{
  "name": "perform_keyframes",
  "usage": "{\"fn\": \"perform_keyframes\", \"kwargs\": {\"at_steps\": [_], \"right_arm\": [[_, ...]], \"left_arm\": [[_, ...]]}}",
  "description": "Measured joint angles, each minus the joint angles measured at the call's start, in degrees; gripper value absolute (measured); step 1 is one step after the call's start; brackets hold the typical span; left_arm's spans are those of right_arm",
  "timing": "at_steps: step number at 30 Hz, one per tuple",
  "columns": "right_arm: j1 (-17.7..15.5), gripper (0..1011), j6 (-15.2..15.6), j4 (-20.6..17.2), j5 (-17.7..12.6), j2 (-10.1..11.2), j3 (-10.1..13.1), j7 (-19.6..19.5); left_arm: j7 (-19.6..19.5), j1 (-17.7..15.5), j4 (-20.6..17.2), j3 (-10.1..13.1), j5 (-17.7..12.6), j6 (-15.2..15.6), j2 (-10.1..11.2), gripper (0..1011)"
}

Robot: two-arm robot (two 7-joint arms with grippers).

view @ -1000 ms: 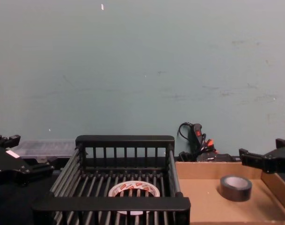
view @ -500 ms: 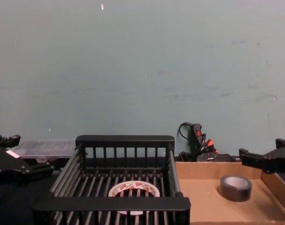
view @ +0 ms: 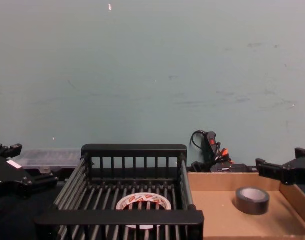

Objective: Pick up the white tape and place it into the black box , Pick up the silver tape and place it into the brown box.

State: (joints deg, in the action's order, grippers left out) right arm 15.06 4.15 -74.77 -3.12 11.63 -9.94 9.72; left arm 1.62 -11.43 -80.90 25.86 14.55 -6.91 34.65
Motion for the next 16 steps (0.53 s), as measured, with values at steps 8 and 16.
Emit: {"fn": "perform_keyframes", "kwargs": {"at_steps": [8,16], "right_arm": [[0.00,1000,0.00,0.00,0.00,0.00,0.00,0.00],[0.00,1000,0.00,0.00,0.00,0.00,0.00,0.00]], "left_arm": [[0.01,0.00,0.00,0.00,0.00,0.00,0.00,1001],[0.00,0.00,0.00,0.00,0.00,0.00,0.00,1001]]}}
